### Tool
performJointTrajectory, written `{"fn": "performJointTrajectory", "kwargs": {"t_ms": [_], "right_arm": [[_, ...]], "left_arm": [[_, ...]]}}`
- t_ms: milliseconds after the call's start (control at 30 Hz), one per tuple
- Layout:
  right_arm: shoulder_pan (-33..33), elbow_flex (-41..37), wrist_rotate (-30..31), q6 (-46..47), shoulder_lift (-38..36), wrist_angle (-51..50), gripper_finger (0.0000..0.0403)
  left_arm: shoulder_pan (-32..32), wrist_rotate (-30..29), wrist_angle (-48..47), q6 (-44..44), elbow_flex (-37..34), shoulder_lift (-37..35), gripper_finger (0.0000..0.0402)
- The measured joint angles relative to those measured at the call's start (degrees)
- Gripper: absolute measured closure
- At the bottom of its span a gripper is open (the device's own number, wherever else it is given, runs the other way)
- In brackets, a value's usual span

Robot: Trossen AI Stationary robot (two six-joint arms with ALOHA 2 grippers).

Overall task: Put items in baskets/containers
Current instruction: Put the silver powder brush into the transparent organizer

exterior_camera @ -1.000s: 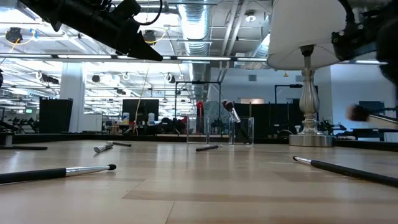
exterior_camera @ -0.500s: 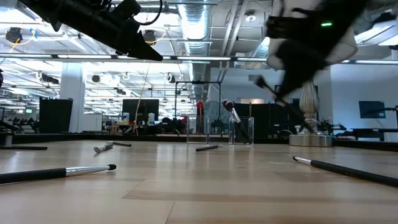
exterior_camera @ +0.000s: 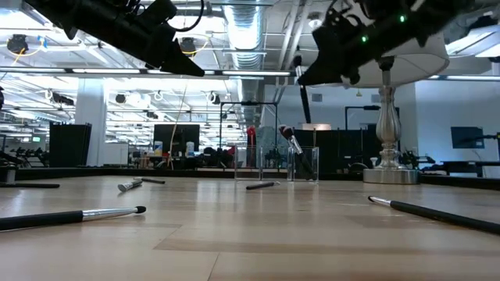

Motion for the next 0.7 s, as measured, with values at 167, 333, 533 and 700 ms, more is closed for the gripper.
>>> {"fn": "performJointTrajectory", "kwargs": {"t_ms": [167,333,533,700], "right_arm": [[-5.2,-3.3,-2.2,-3.6,0.6,8.5,0.0375],[-9.4,-5.0,-6.3,-4.1,3.9,13.5,0.0368],[-15.0,-6.4,-12.2,-1.9,9.0,19.4,0.0374],[-15.9,-6.4,-12.9,-2.2,11.4,19.9,0.0365]], "left_arm": [[0.0,0.0,0.1,0.0,0.0,0.0,0.03],[0.0,0.0,0.4,0.0,0.0,0.0,0.03],[-0.1,0.0,0.4,-0.9,0.0,0.0,0.03],[-0.5,0.2,0.4,-8.8,0.0,0.0,0.03]]}}
